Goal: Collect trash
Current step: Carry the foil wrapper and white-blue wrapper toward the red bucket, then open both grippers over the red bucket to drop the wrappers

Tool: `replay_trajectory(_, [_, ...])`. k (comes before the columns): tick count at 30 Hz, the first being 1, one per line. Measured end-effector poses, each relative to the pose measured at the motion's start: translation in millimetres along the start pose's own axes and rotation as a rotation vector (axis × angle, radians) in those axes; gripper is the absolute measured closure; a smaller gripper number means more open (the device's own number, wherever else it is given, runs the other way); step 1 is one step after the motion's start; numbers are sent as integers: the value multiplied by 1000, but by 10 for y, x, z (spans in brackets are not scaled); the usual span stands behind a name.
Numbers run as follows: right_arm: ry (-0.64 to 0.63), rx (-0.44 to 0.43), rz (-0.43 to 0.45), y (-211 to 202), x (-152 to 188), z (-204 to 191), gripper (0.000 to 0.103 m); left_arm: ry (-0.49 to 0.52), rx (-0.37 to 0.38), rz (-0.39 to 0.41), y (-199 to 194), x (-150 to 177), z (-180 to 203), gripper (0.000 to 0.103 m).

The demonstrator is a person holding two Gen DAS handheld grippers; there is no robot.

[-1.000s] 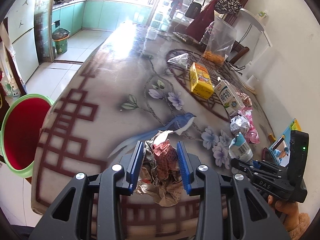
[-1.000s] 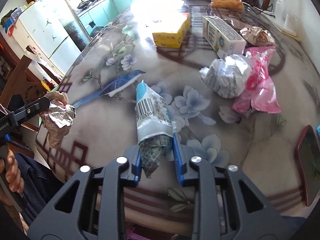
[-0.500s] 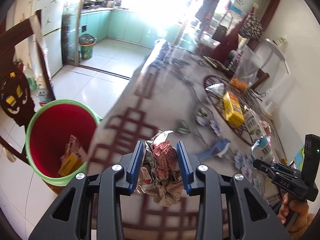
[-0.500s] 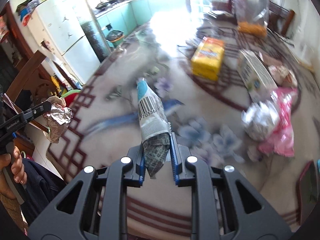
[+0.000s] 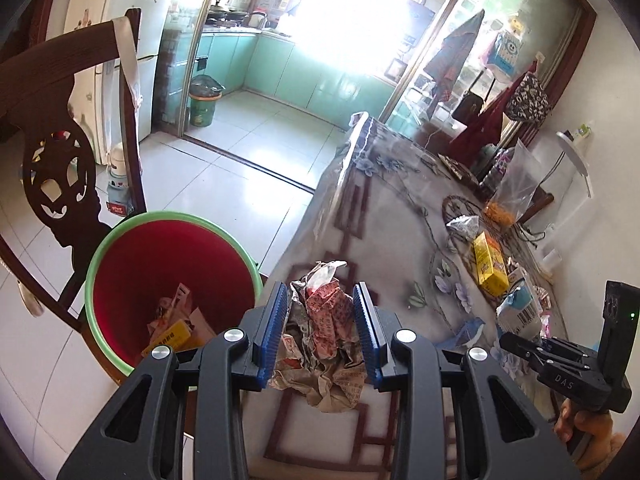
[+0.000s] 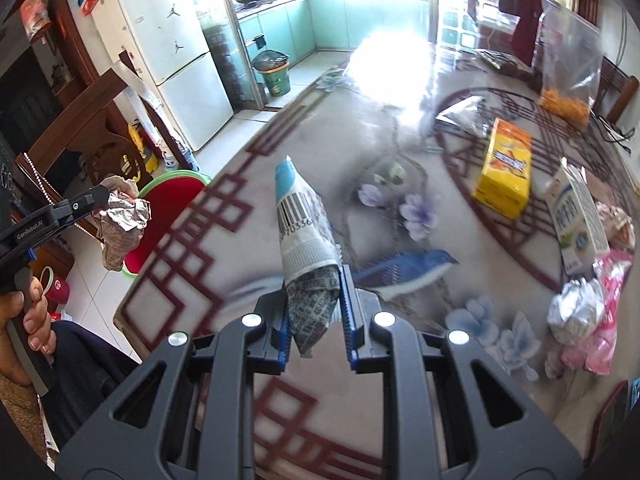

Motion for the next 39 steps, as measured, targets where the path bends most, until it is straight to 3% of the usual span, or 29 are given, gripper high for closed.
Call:
replay_trajectory(14, [-15,-20,-26,229,-49,-282,82,-156,-9,0,325,-19,-414,69])
replay_trajectory(23, [-37,-62,-12,328,-259,-556,82,-219,-142,97,229,-49,-655,65])
replay_trajectory(35, [-125,-131,-13,583,-505,-1124,82,-265,-171,64,336,-29,-847,65])
replay_trajectory(38, [-123,-151,-38,707,-538,-1205,82,-283,-192,69,327,-12,-890,57])
replay_trajectory(39, [-120,-162,-47,753,-553,-1234,82,-295,-190,74,316,-8,-903,50])
Point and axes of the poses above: each gripper's, at about its wrist camera, not at the fingertips, and y roughly the way its jaws point, z to its right, x to its underside, the point moved 1 cm from there along y, roughly the way its jaws point, and after that the axes turned 4 degrees about z, right-handed, at the moved point
